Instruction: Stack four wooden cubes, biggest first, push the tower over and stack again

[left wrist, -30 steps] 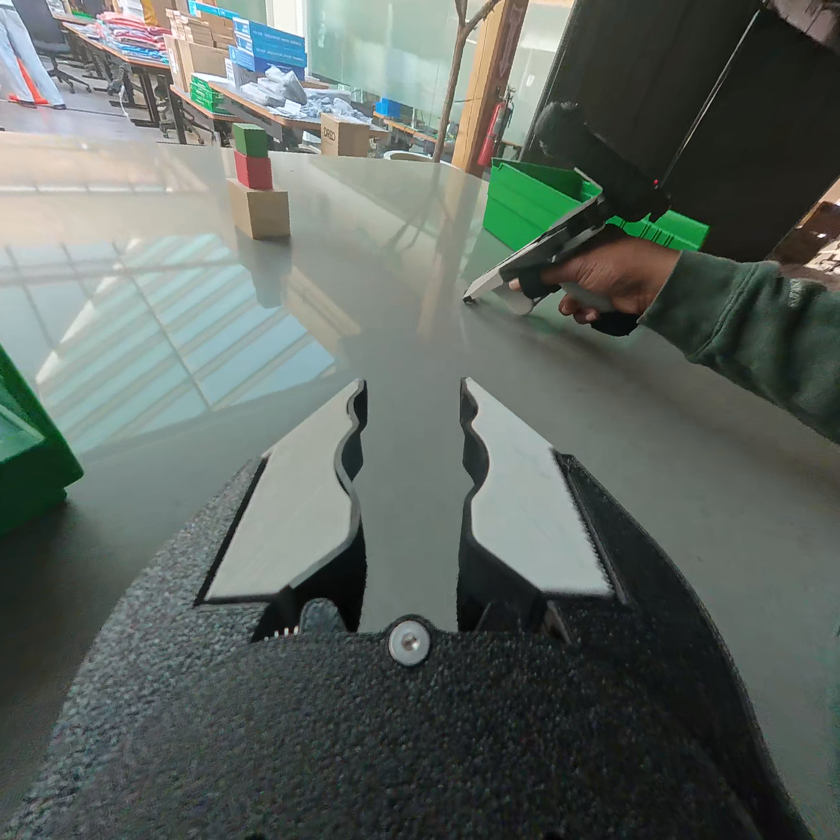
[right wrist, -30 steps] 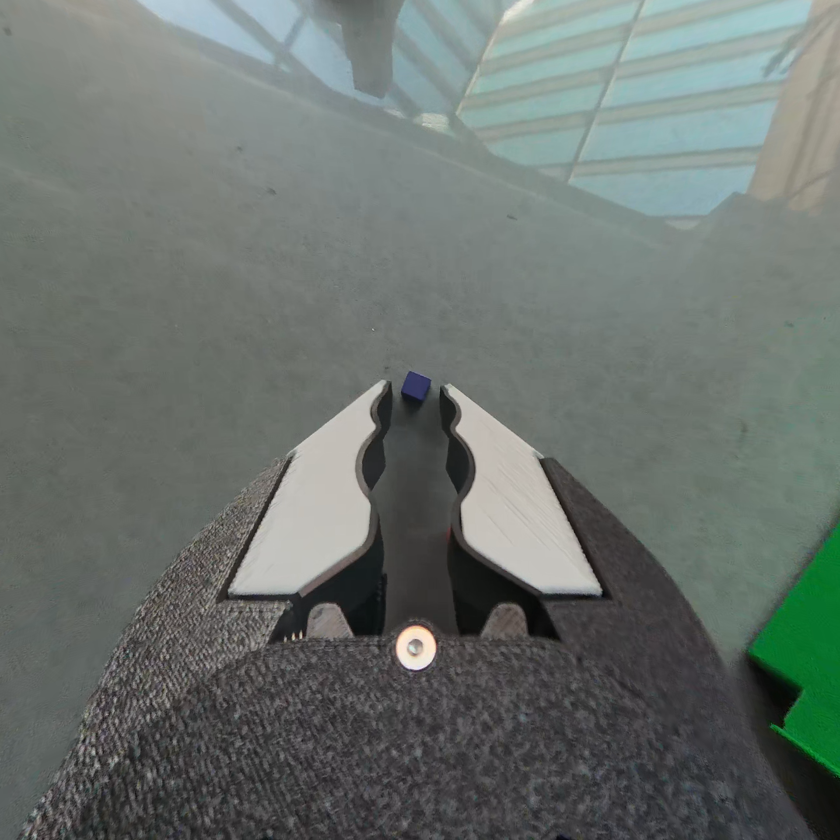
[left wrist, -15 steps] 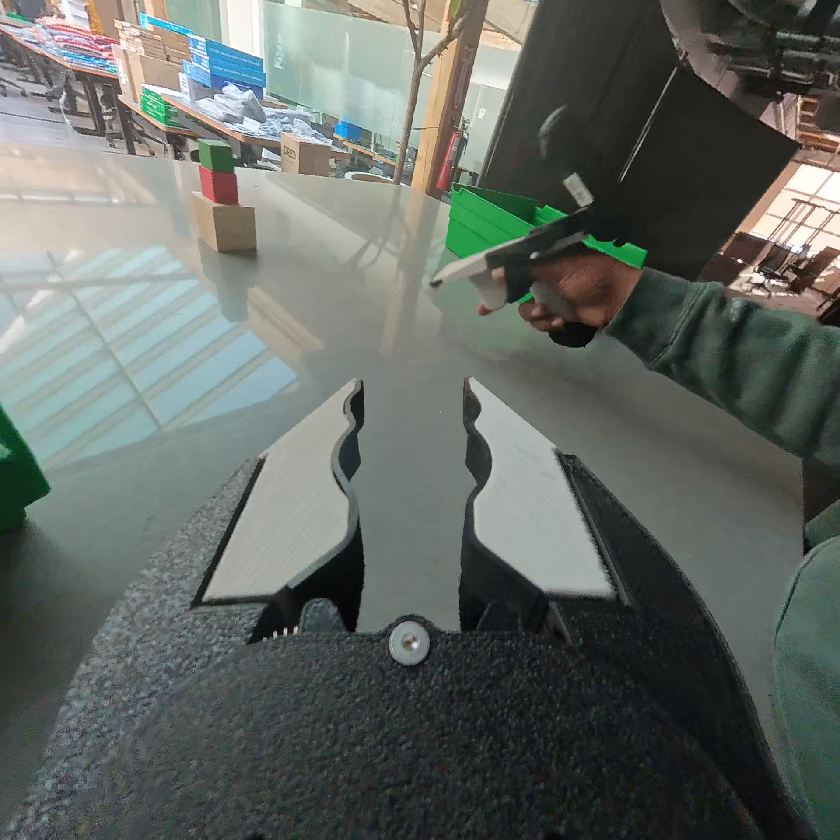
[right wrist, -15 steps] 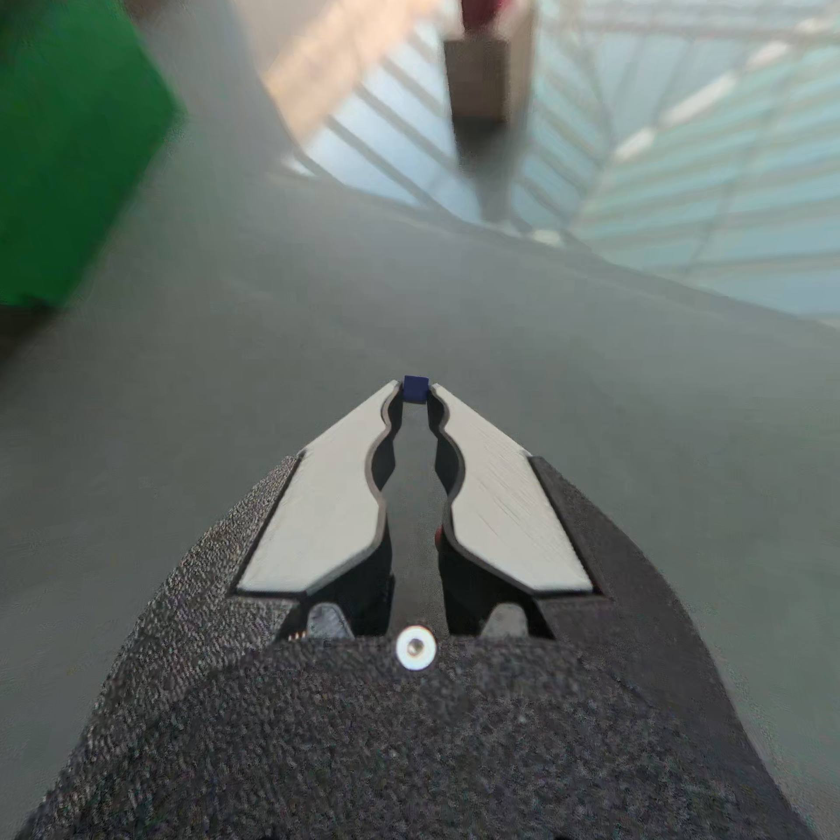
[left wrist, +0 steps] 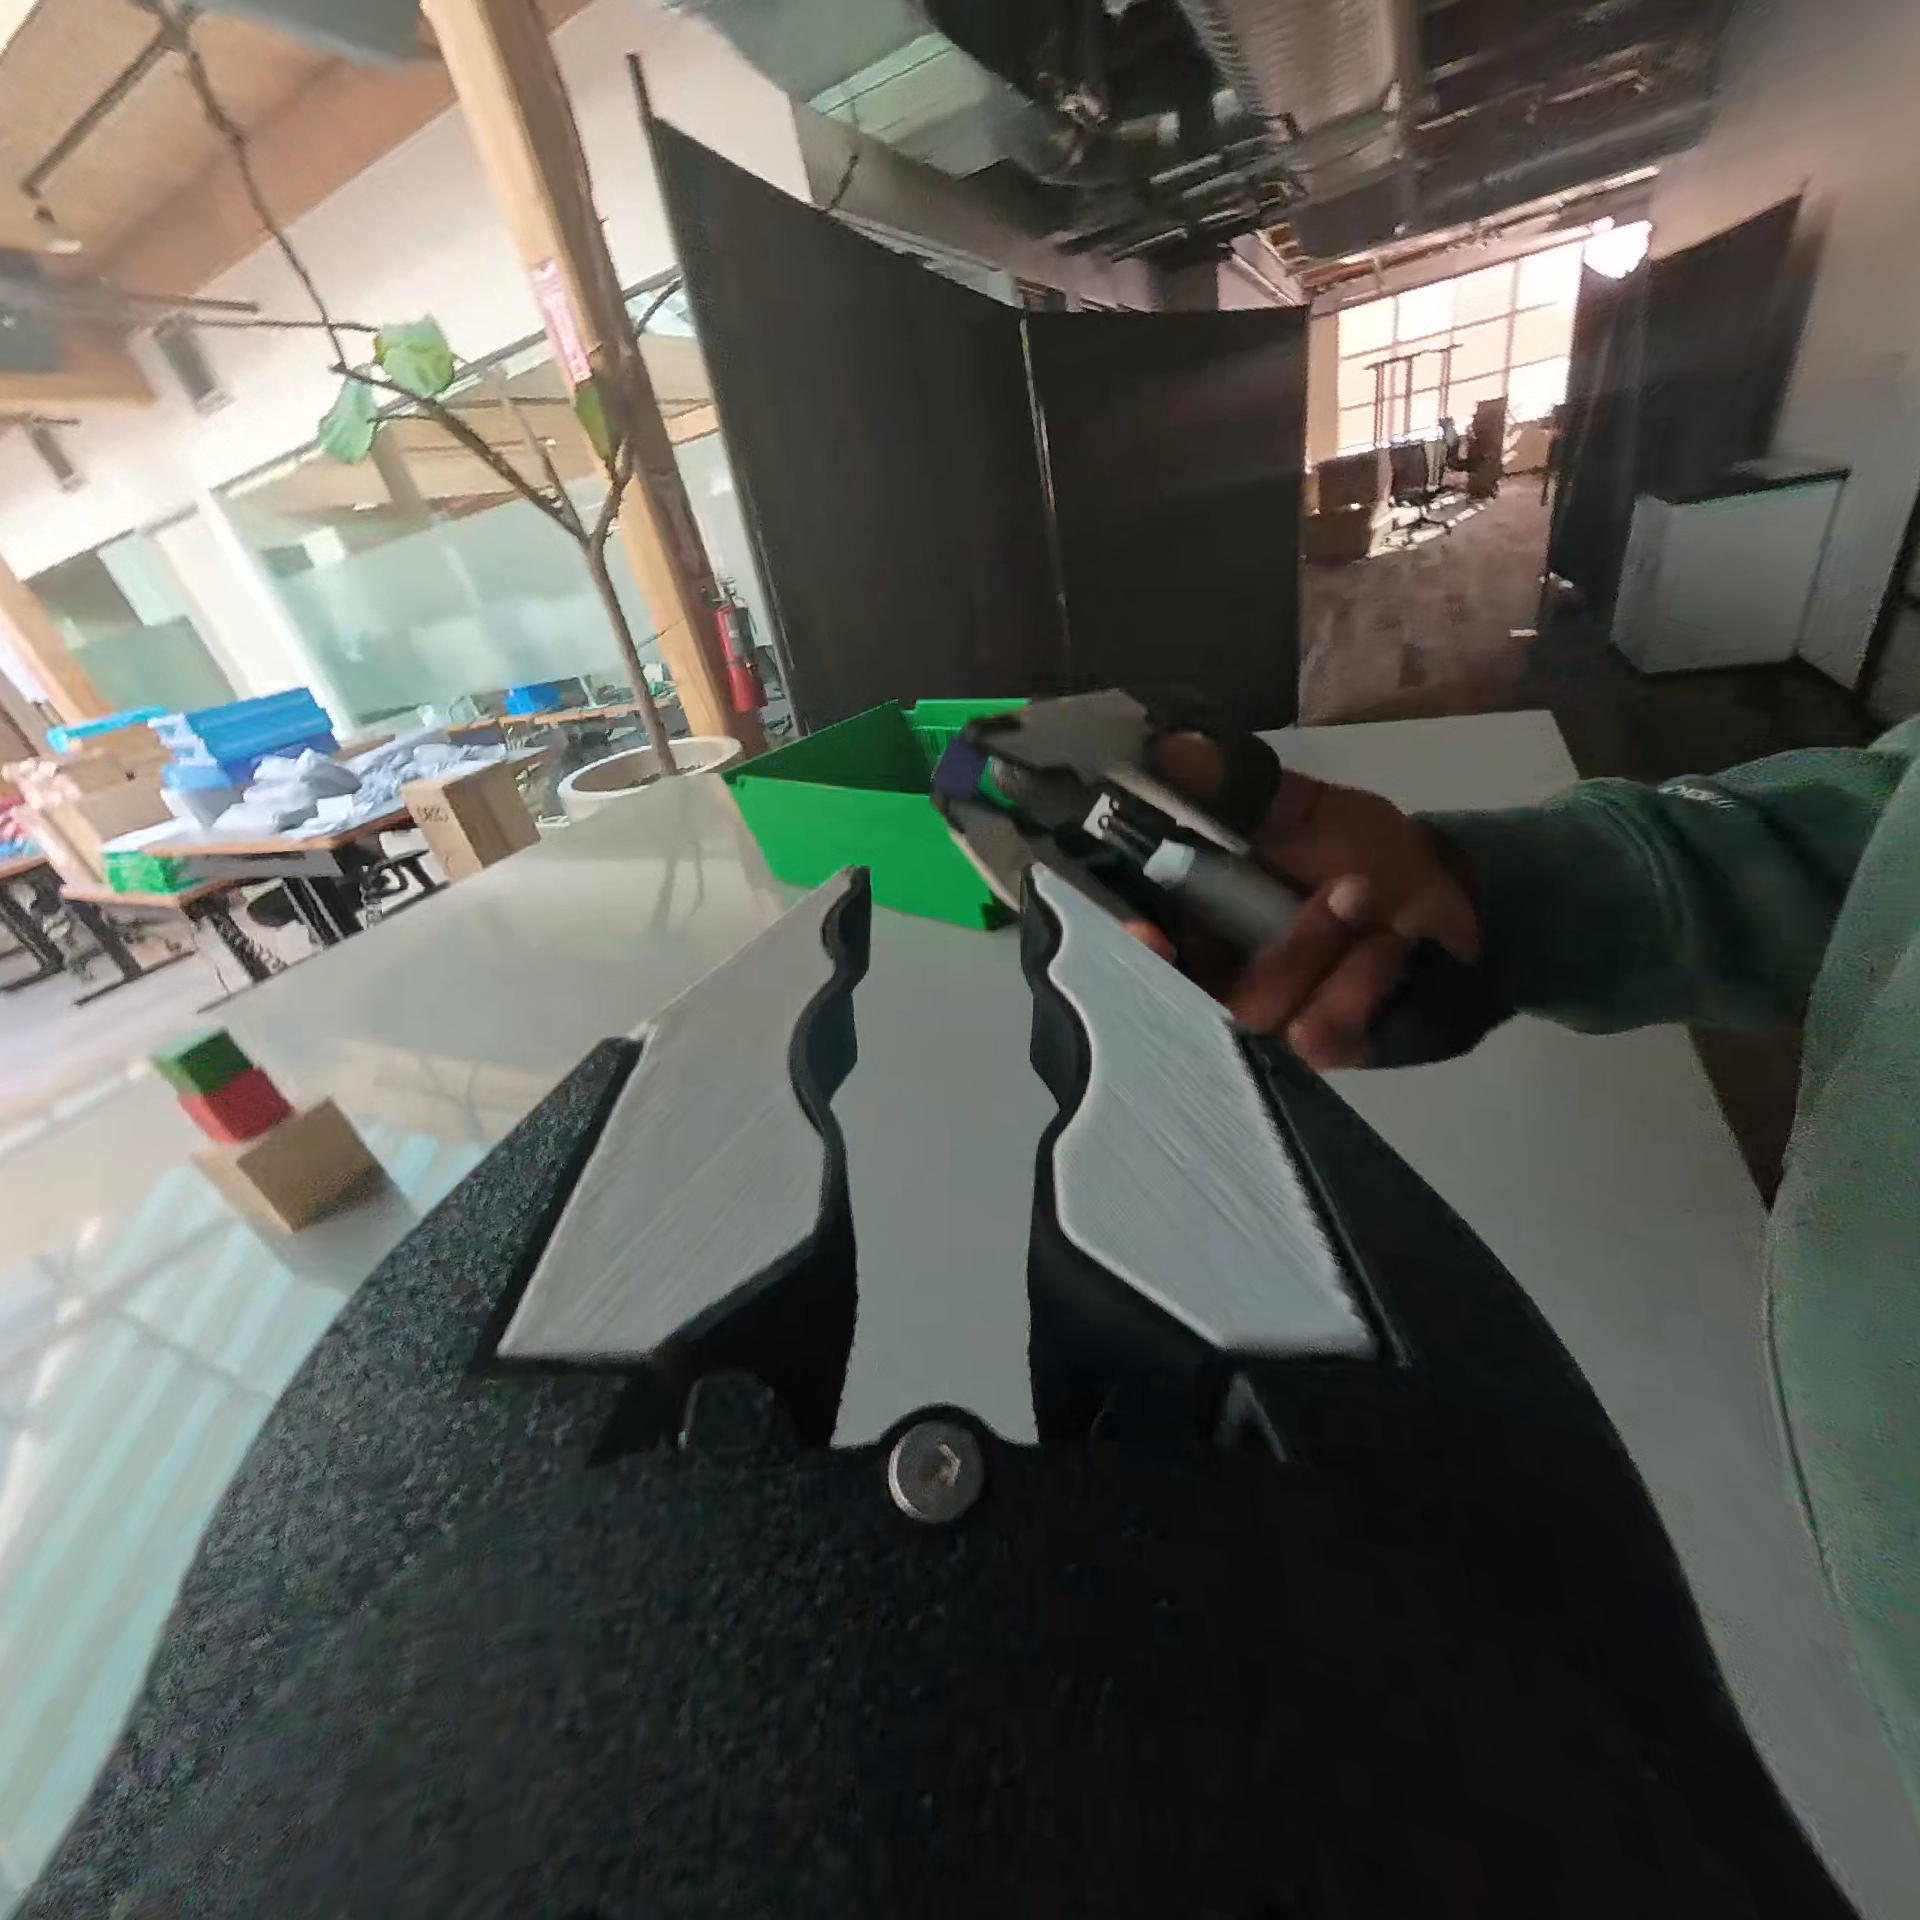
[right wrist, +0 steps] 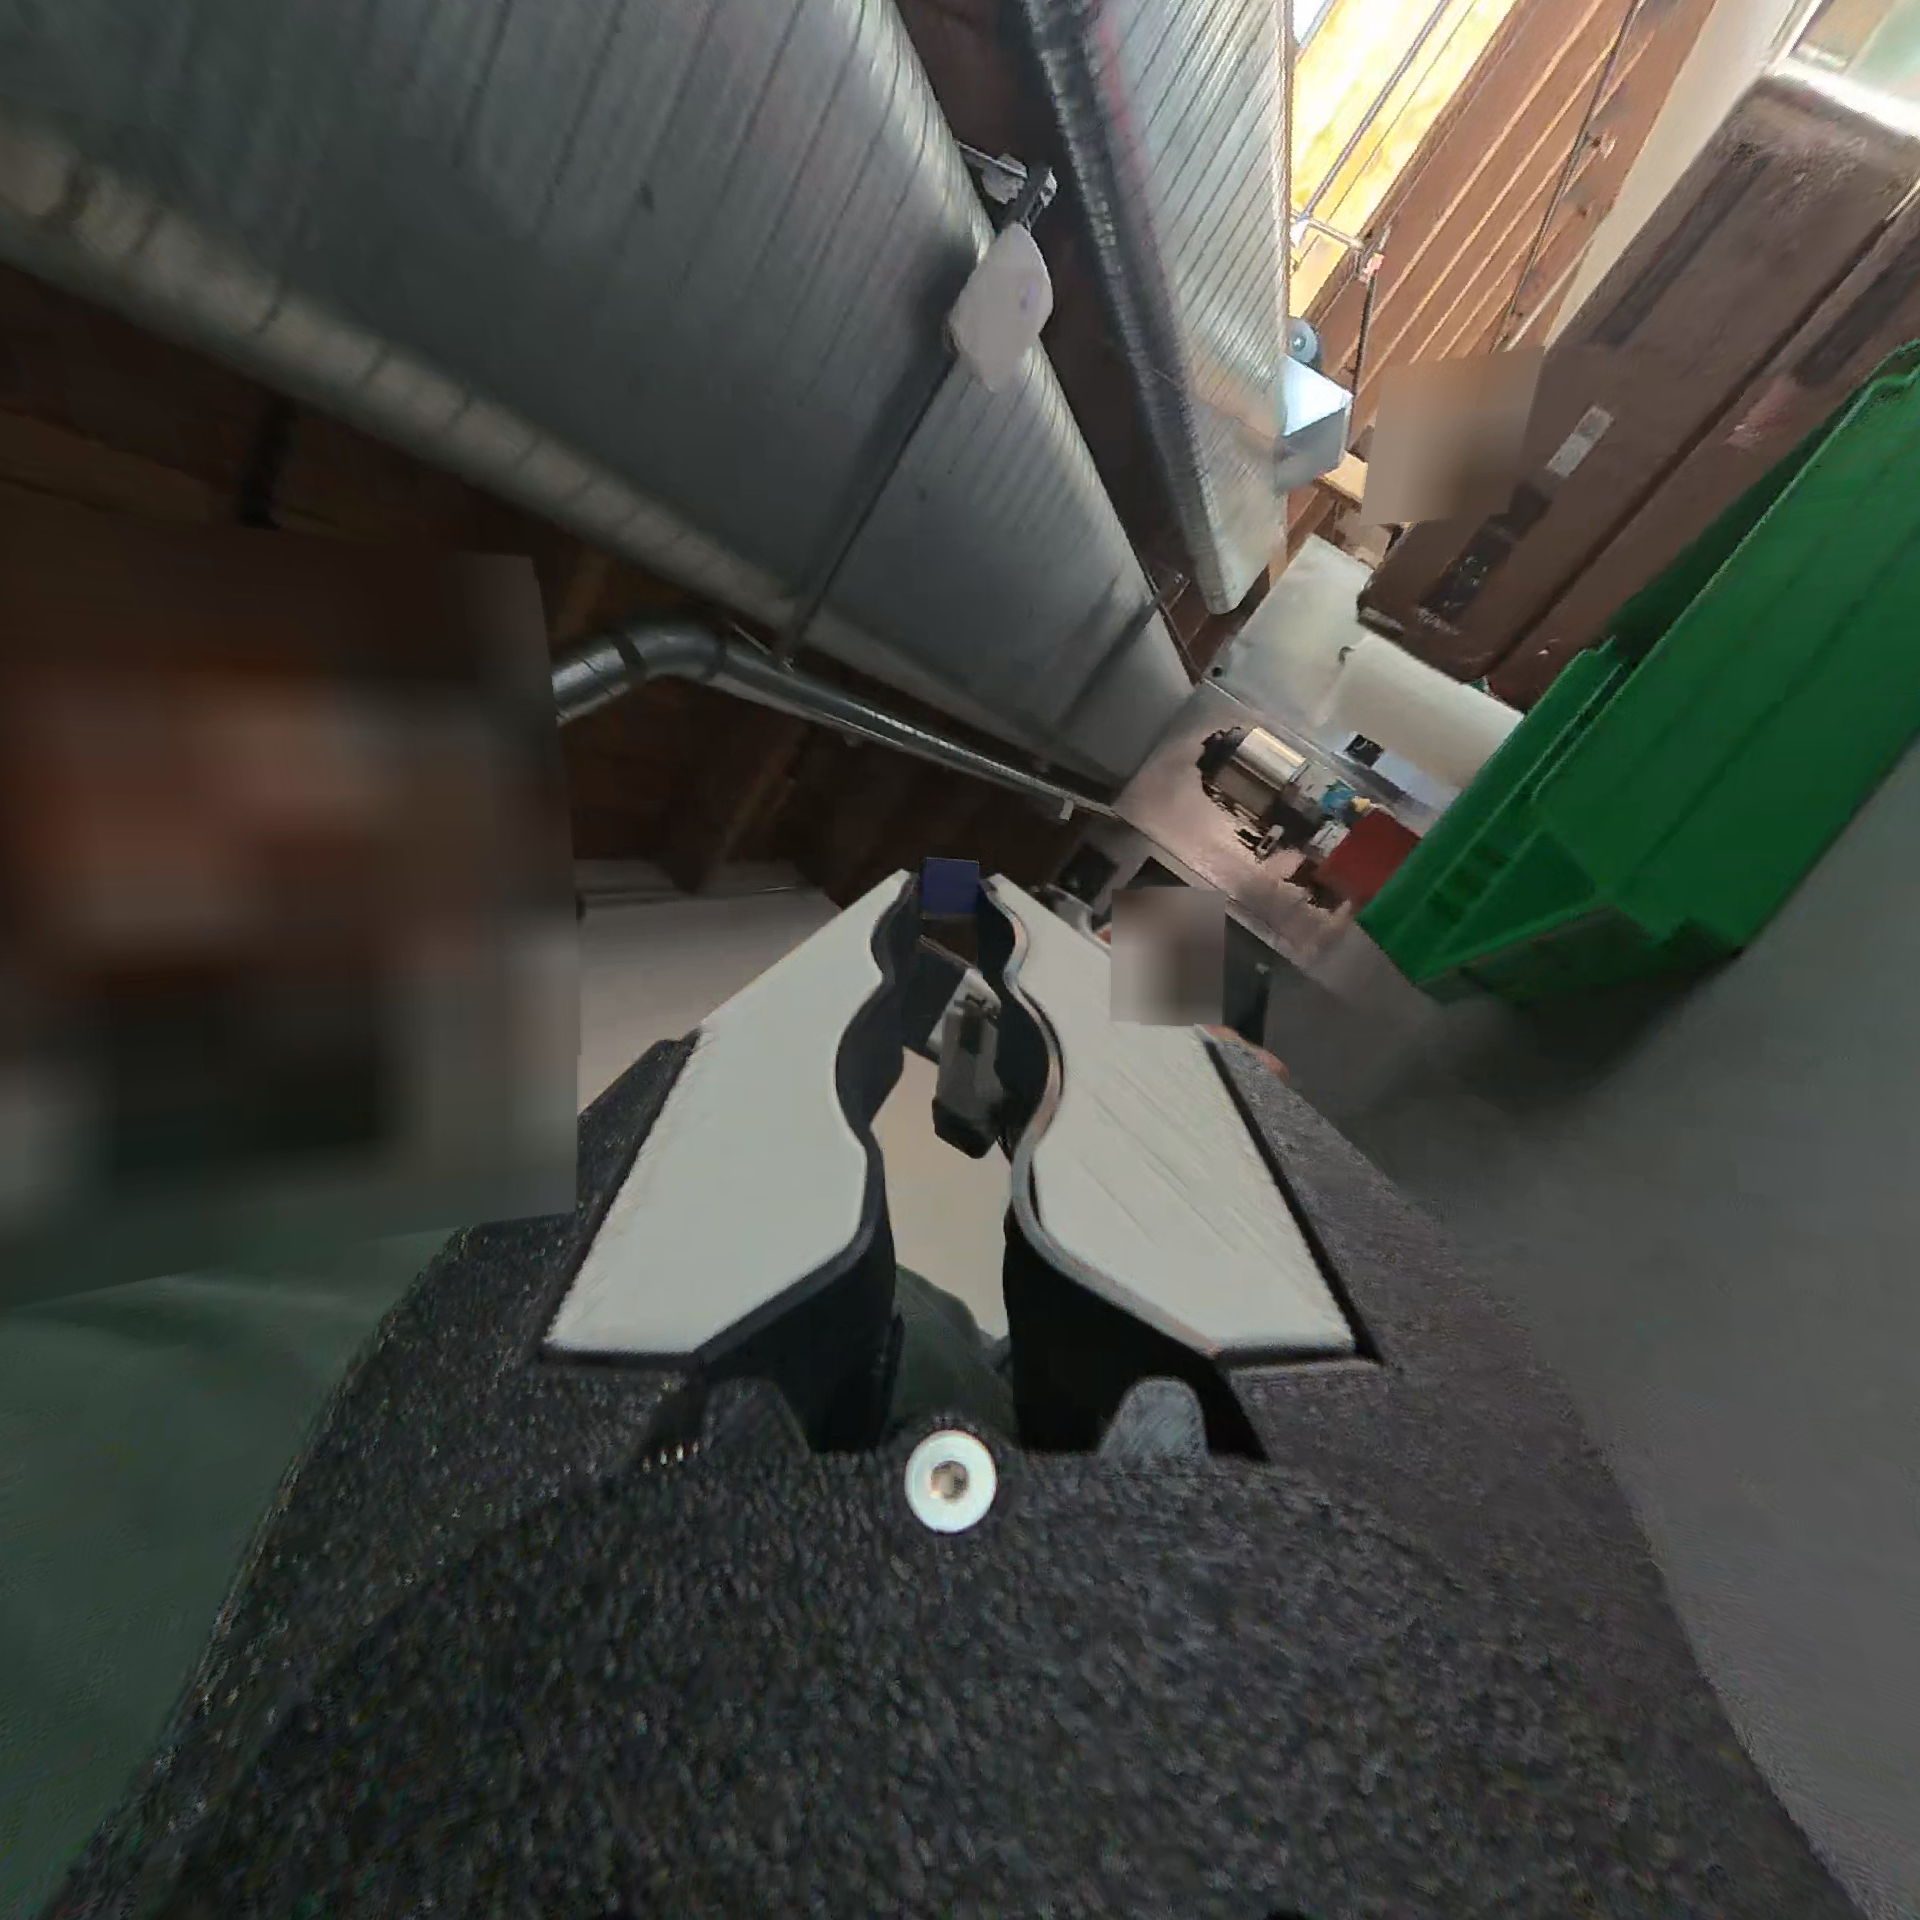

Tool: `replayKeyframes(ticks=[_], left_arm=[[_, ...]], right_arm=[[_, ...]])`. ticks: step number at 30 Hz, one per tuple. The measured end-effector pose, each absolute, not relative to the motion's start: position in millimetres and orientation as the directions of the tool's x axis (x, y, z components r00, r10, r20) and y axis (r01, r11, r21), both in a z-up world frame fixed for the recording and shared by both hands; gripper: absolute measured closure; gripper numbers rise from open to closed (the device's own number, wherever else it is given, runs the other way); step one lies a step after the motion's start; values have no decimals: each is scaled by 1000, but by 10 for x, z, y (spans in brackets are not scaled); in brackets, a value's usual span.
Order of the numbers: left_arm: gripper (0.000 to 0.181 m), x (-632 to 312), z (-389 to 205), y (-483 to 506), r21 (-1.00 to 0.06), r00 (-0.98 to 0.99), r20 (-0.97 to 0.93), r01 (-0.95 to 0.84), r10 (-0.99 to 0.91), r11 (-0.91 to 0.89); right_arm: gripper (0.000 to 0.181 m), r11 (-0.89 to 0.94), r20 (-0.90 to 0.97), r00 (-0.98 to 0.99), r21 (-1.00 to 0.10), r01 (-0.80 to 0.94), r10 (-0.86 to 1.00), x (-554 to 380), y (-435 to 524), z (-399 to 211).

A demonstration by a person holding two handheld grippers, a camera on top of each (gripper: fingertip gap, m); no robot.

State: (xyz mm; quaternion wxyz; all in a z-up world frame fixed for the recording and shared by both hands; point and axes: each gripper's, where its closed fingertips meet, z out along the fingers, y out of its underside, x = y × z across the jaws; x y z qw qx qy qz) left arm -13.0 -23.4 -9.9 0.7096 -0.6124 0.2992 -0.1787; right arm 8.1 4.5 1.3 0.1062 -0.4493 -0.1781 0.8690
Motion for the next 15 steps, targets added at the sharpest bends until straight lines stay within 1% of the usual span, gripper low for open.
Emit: replayKeyframes(ticks=[4,12,15], left_arm=[[159,67,-53,-190,-949,709,-314,-221,-631,225],[168,196,-81,-170,-912,648,-406,-332,-645,240],[171,224,-74,-180,-906,634,-418,-343,-651,248]], right_arm=[[171,-922,-754,-575,-386,-3,318,63,-98,-33],[171,-926,-751,-594,-376,25,289,102,-205,-42],[171,-927,-748,-601,-375,29,284,116,-210,-27]])
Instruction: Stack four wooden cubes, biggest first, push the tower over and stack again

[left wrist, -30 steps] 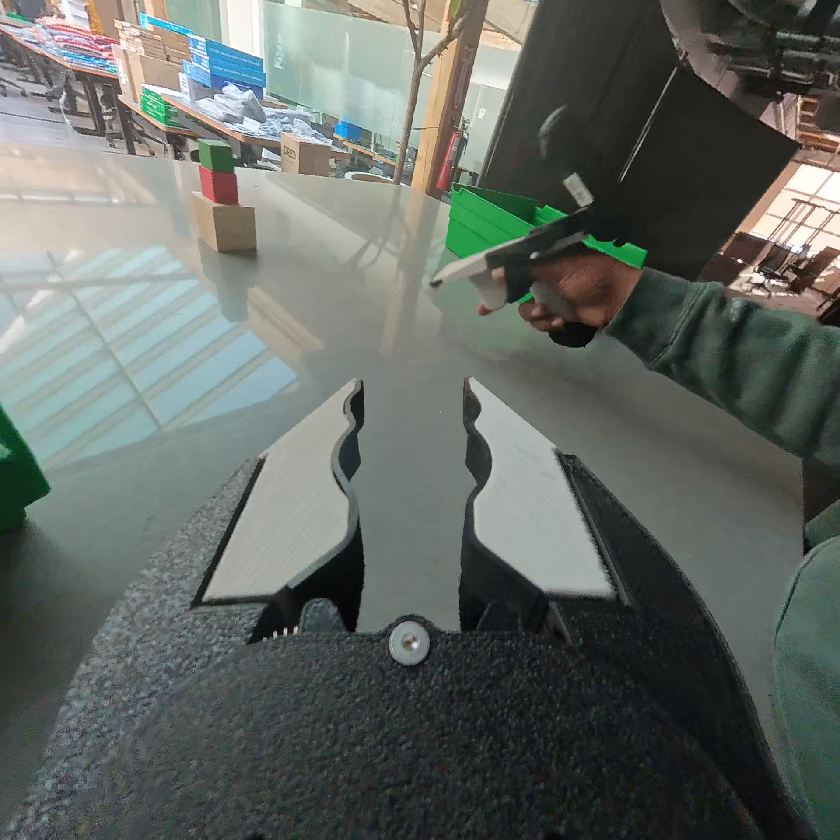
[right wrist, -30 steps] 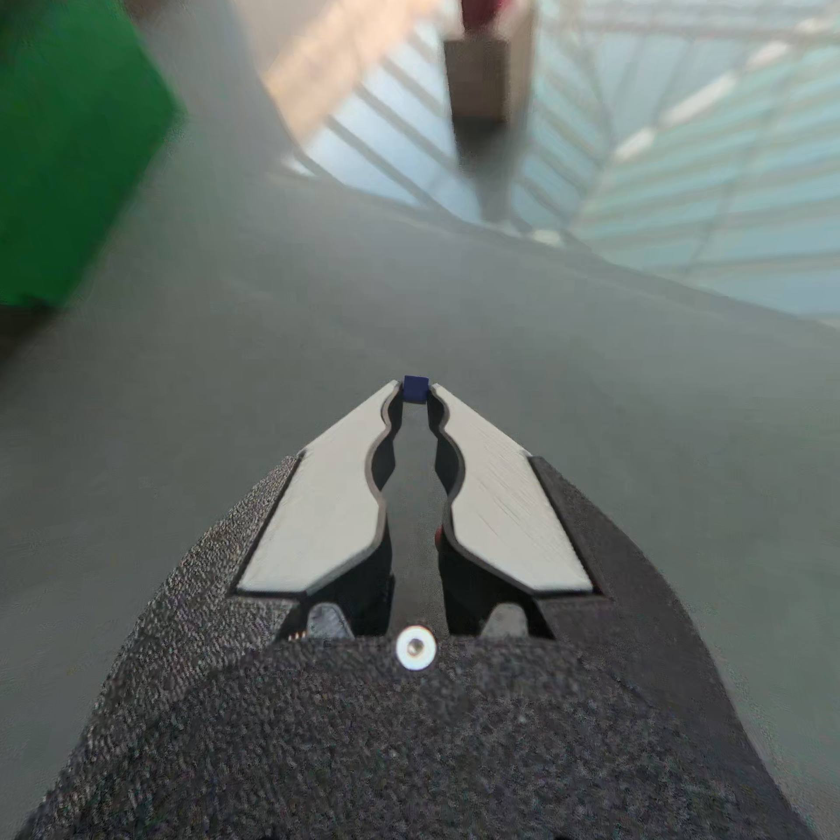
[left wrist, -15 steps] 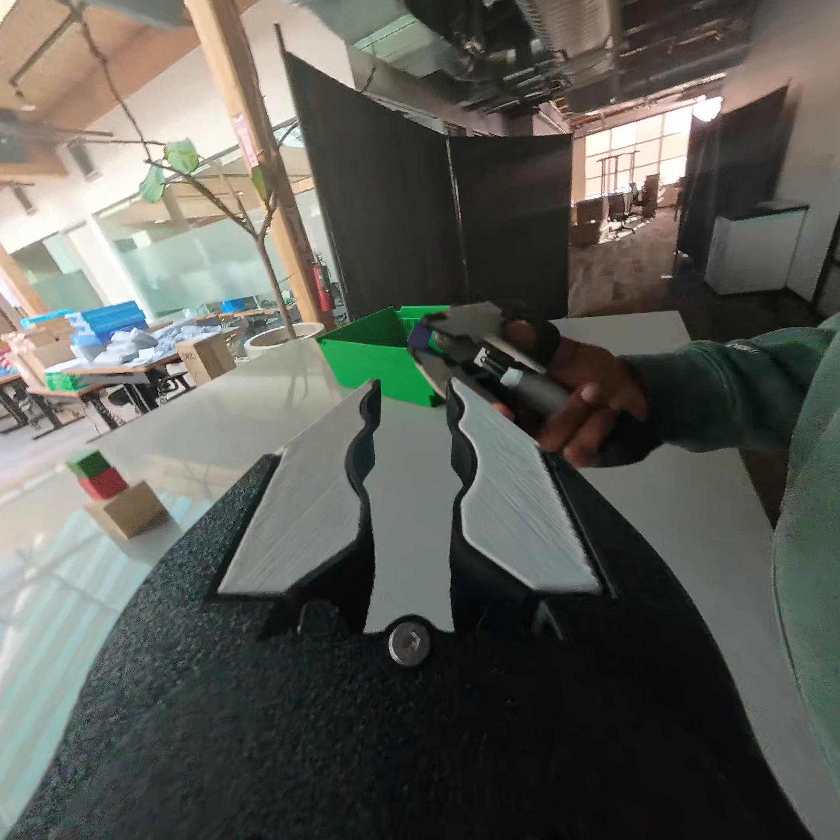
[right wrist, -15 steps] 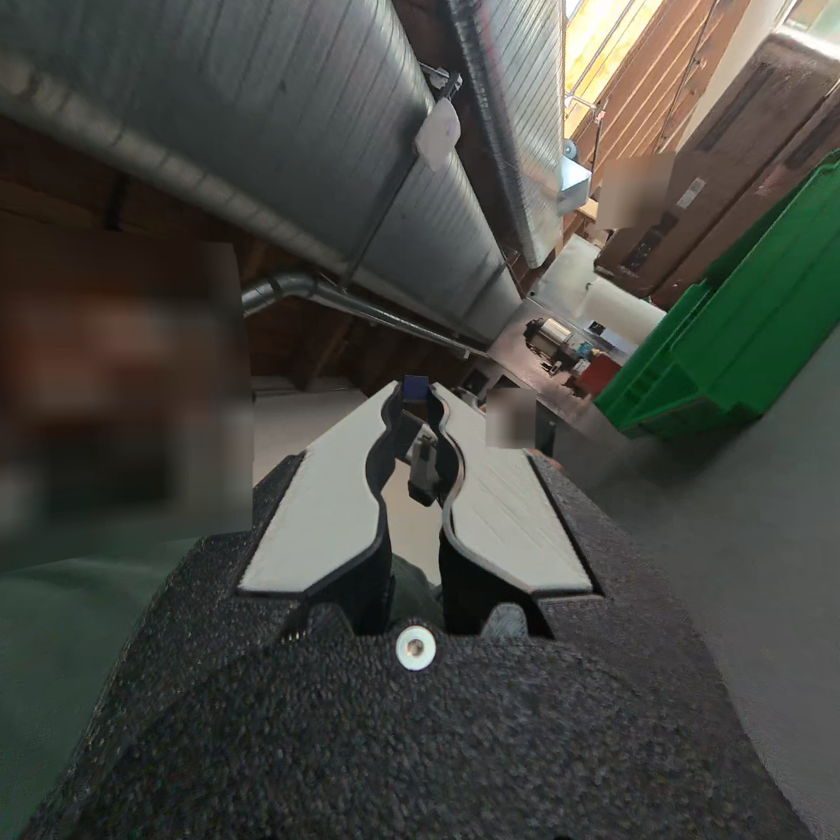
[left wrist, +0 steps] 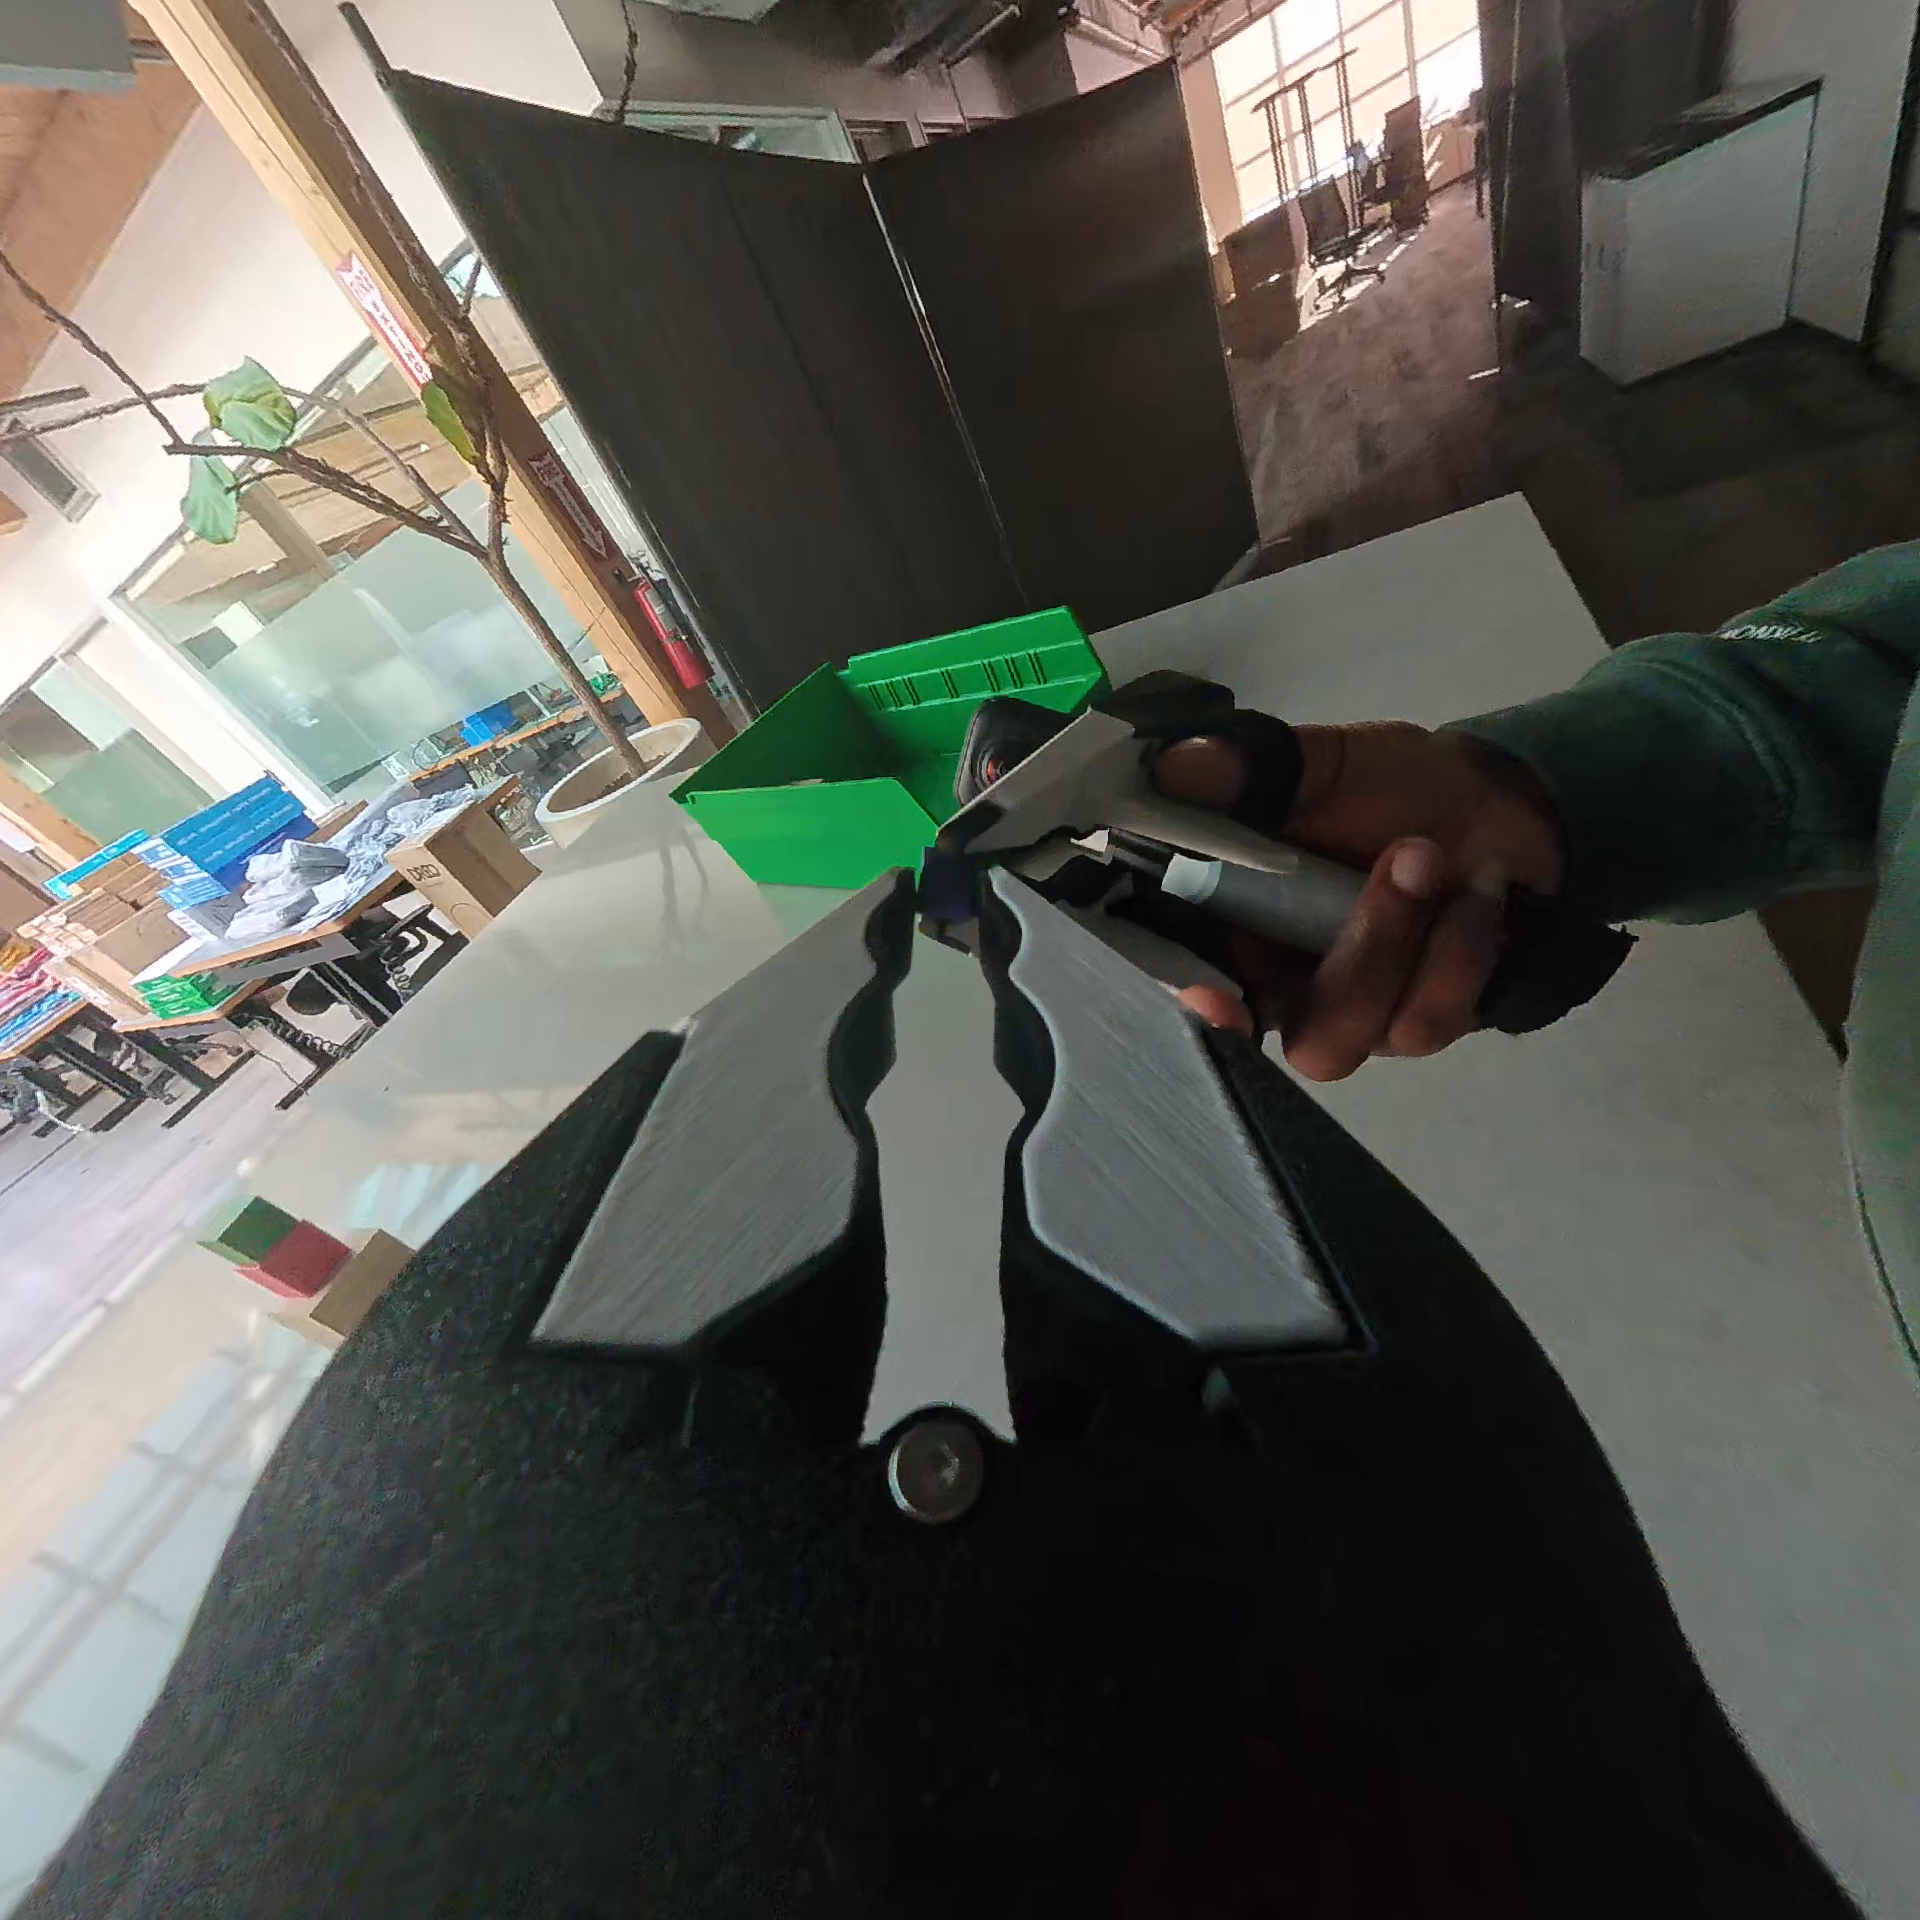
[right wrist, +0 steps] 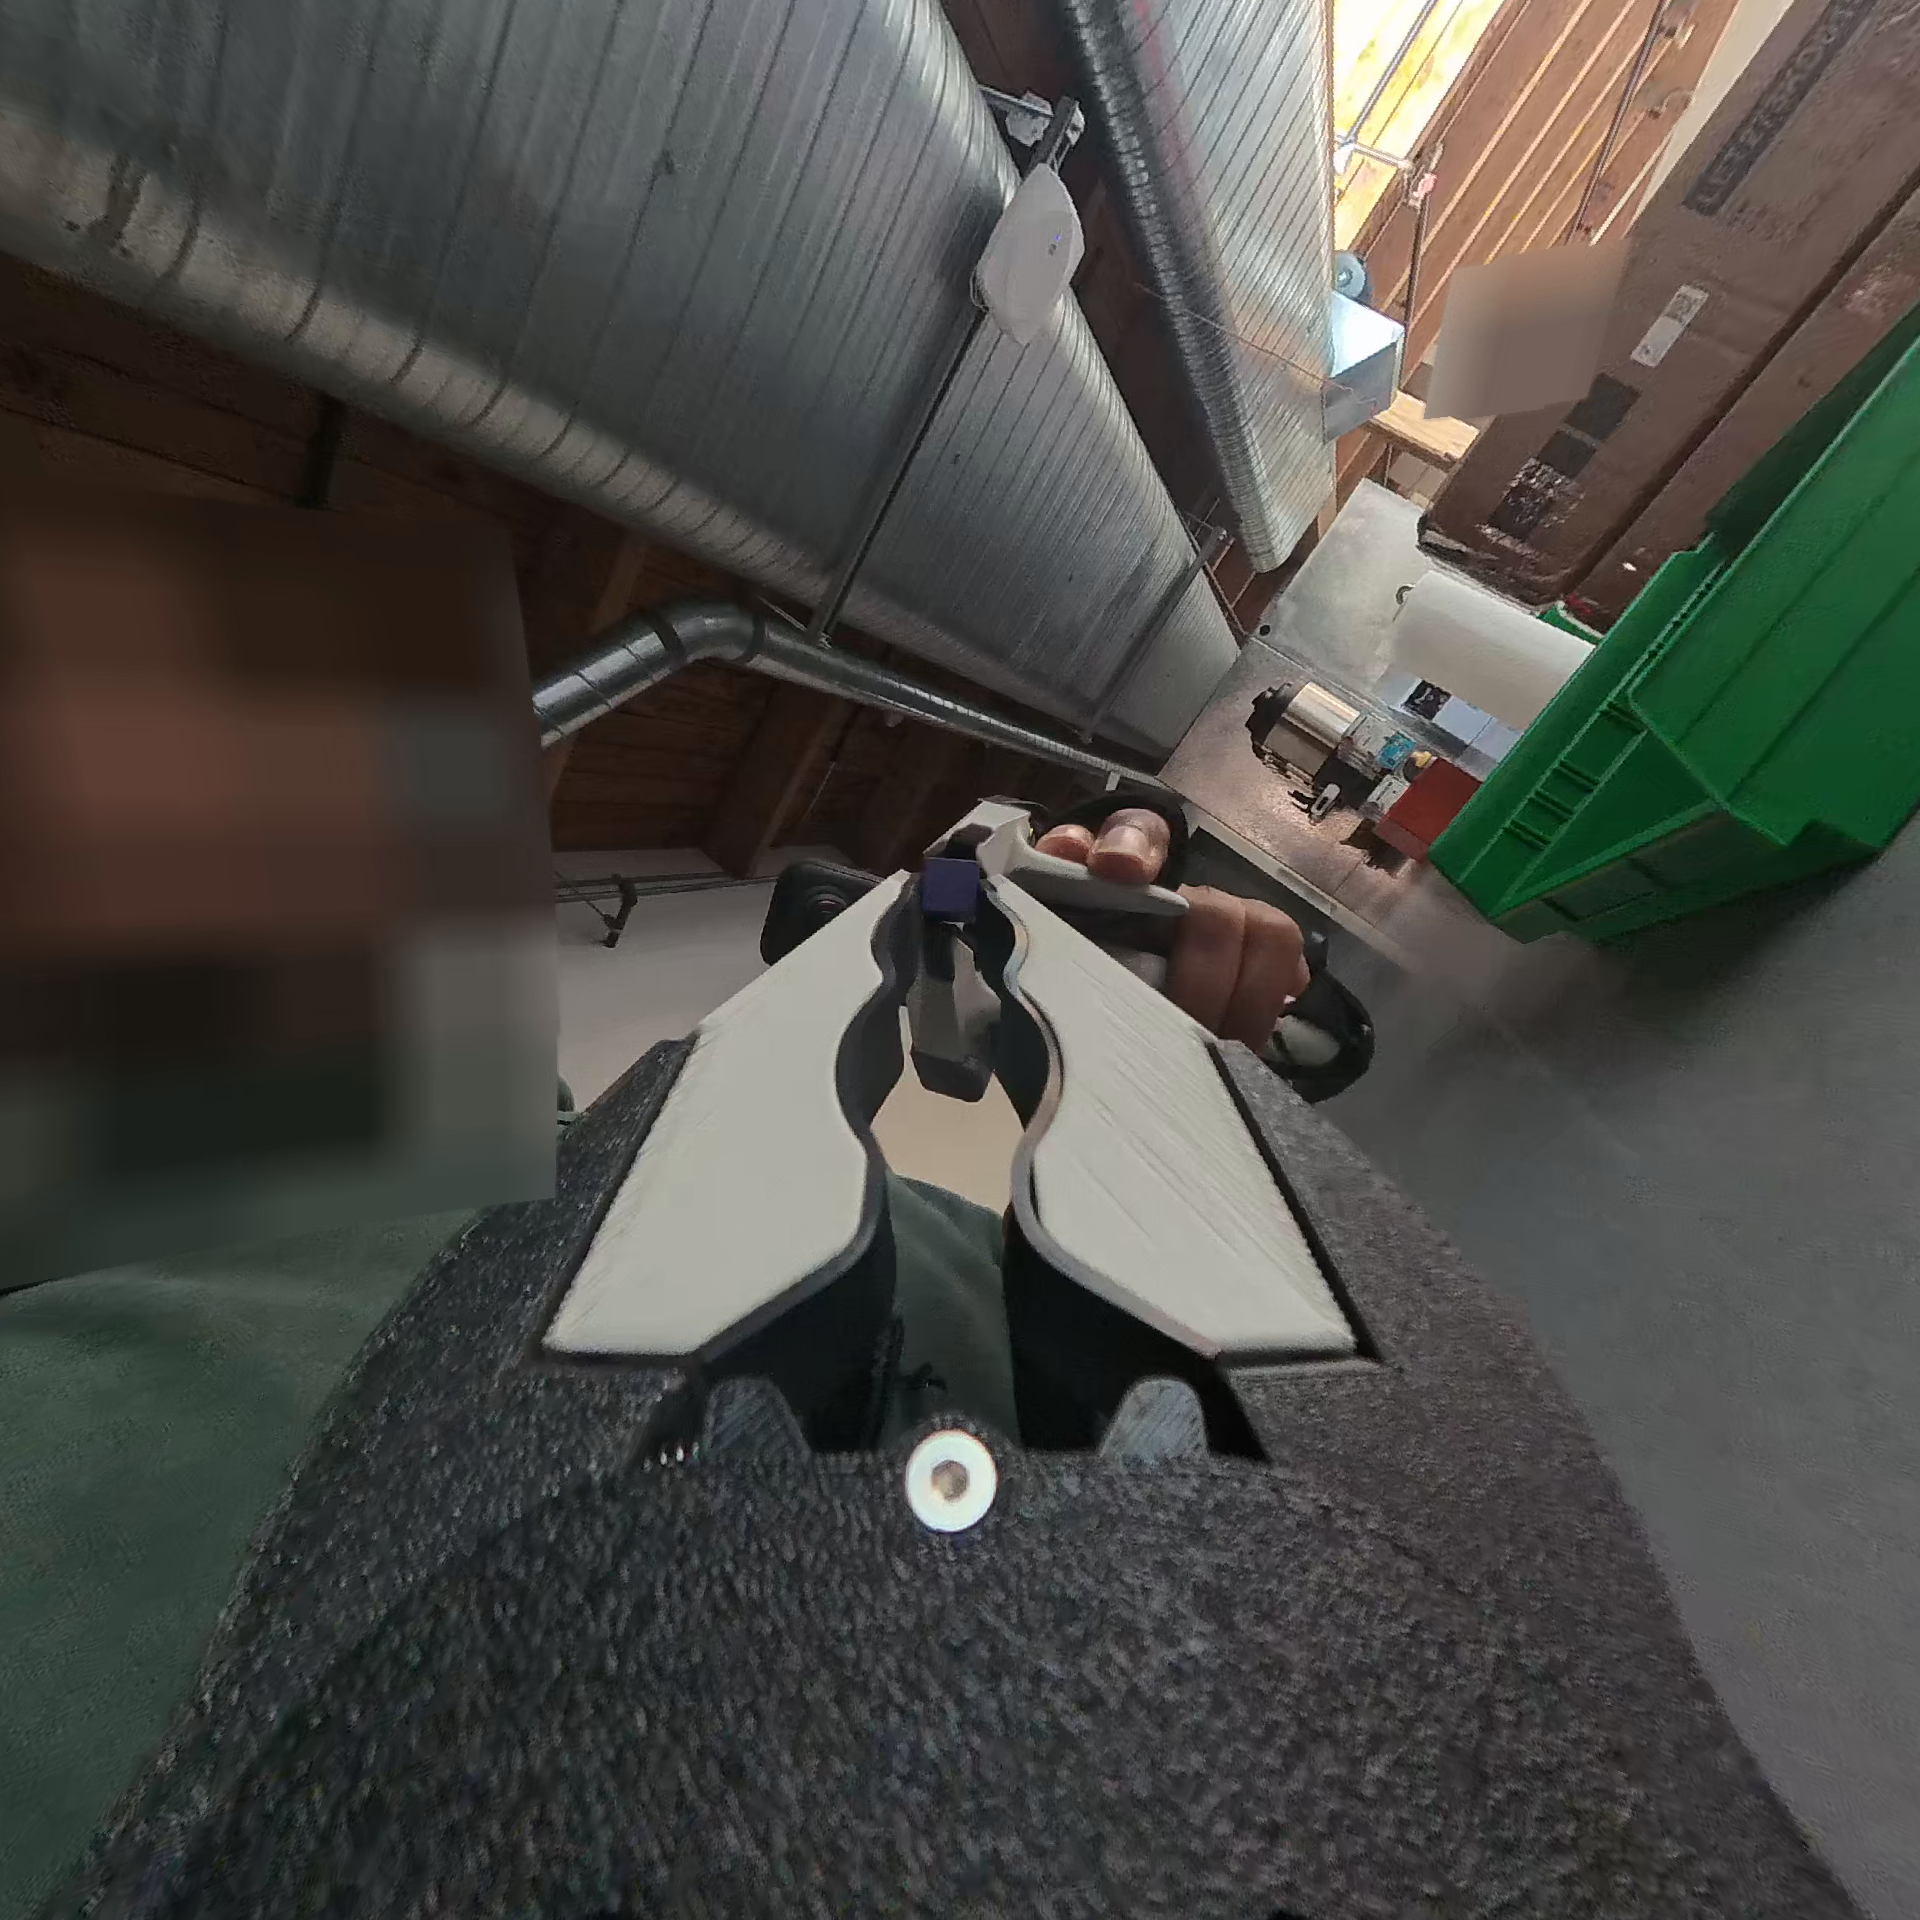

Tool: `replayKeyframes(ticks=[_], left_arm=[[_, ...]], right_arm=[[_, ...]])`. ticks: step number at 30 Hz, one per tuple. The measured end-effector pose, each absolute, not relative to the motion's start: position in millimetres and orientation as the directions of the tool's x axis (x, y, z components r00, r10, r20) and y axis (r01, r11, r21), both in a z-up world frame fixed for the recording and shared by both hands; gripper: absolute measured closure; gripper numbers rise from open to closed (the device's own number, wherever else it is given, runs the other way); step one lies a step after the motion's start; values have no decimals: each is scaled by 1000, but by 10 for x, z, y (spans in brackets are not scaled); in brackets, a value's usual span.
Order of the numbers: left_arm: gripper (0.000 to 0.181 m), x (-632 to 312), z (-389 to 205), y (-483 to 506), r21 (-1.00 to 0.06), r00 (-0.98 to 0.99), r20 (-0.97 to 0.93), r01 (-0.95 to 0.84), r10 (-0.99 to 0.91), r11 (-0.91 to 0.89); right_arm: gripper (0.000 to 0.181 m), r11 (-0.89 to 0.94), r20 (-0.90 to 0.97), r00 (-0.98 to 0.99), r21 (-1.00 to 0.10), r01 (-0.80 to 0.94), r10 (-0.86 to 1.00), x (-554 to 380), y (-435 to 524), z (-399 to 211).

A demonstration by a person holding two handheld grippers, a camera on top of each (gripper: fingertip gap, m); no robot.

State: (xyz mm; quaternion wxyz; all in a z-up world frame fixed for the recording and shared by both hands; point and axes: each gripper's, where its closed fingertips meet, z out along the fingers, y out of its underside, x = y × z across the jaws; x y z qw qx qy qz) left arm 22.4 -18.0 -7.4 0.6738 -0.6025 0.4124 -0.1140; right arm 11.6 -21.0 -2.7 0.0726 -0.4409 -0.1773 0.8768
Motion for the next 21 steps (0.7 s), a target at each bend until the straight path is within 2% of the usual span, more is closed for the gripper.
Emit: replayKeyframes(ticks=[7,9,11,13,17,19,21], left_arm=[[172,216,-120,-140,-903,613,-410,-378,-676,205],[172,189,-150,-113,-908,605,-387,-382,-696,173],[173,129,-153,-74,-918,603,-351,-374,-717,136],[173,20,-164,-1,-924,611,-313,-374,-727,83],[173,-286,-215,211,-914,635,-257,-405,-729,-31],[173,-472,-227,360,-901,649,-243,-427,-721,-80],[173,-662,-229,533,-882,658,-231,-453,-717,-132]], right_arm=[[171,-924,-757,-583,-382,29,295,109,-171,-66],[170,-909,-759,-553,-417,7,344,104,-127,-109],[166,-873,-755,-487,-486,-35,440,116,-31,-185],[163,-796,-728,-356,-601,-80,586,141,106,-316],[150,-513,-513,1,-858,-20,858,268,380,-674],[143,-389,-379,135,-919,60,916,373,504,-846],[134,-329,-298,210,-936,129,931,471,582,-990]])
